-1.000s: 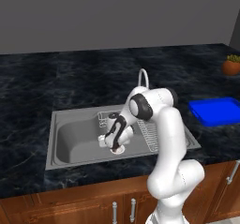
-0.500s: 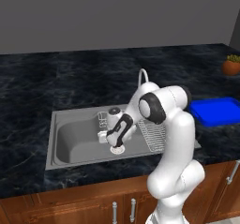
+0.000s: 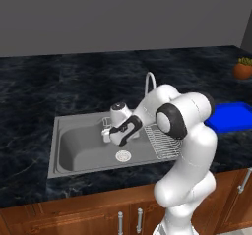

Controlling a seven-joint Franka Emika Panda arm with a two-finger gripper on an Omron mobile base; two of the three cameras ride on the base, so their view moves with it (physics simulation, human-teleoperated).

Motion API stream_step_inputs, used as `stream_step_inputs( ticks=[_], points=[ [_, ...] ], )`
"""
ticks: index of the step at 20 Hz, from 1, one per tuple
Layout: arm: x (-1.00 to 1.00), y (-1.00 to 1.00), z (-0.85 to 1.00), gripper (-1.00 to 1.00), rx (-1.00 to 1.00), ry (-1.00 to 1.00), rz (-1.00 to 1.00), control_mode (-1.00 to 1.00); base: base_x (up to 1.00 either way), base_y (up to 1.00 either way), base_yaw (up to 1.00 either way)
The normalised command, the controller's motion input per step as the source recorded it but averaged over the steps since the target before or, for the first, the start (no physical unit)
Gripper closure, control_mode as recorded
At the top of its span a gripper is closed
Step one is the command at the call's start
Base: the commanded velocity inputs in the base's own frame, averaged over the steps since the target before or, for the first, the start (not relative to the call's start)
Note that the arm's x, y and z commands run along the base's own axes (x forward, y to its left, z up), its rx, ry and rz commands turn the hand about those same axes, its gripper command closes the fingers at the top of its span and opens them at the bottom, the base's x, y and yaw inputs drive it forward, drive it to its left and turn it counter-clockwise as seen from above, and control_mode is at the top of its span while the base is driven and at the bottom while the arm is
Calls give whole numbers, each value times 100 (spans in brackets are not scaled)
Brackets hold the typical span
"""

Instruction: Pick up all produce items and place them in the sink. Turn on the sink faucet to wash them. Then turn the sink off and put them in the tray.

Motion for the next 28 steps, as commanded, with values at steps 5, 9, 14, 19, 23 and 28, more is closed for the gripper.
stream_step_inputs(
  ticks=[5,9,14,19,23,28],
  points=[
    [-18,-3,51,100,-5,-3,-2,-100,0,0,0],
    [-20,-24,40,100,-2,-1,-2,-100,0,0,0],
    [-8,-36,27,100,-2,0,-4,-100,0,0,0],
    [-8,-46,16,100,-4,0,-5,-100,0,0,0],
    [-27,-52,9,100,-3,0,-5,-100,0,0,0],
    [-29,-52,11,100,-1,0,-6,-100,0,0,0]
  ],
)
